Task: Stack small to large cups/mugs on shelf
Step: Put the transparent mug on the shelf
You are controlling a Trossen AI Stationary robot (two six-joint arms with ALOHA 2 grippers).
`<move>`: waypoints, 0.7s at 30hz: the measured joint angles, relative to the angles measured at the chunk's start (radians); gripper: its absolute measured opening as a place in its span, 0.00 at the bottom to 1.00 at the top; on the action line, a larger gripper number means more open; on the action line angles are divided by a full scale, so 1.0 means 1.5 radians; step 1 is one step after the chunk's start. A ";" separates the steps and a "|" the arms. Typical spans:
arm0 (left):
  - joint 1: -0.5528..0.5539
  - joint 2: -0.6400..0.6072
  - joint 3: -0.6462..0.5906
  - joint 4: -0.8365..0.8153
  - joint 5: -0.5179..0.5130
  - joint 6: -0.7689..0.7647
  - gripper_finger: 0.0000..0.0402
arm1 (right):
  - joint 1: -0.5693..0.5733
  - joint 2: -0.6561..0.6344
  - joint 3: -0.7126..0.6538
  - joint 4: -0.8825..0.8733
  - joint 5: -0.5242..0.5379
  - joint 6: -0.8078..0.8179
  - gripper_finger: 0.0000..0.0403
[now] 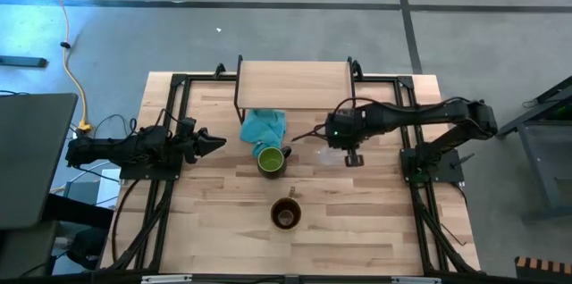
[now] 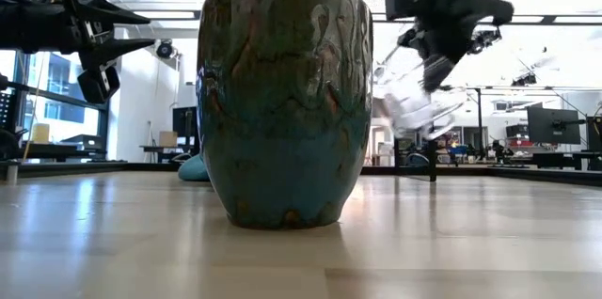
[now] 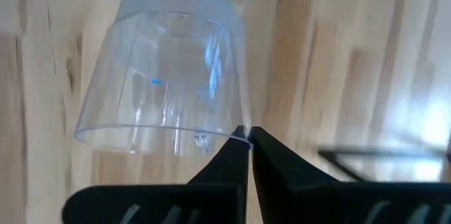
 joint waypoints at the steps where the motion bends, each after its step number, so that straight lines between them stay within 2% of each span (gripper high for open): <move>1: 0.000 0.000 0.000 0.000 0.000 0.000 0.26 | -0.002 0.000 0.013 -0.027 0.001 0.007 0.00; 10: 0.000 0.000 0.000 0.000 0.000 0.000 0.26 | -0.004 0.002 0.040 -0.197 0.000 0.069 0.00; 16: 0.000 0.000 0.000 0.000 0.000 0.005 0.26 | -0.003 0.008 0.040 -0.210 -0.007 0.103 0.00; 21: 0.000 0.000 0.000 0.000 0.000 0.005 0.26 | -0.003 0.061 0.040 -0.210 -0.021 0.096 0.00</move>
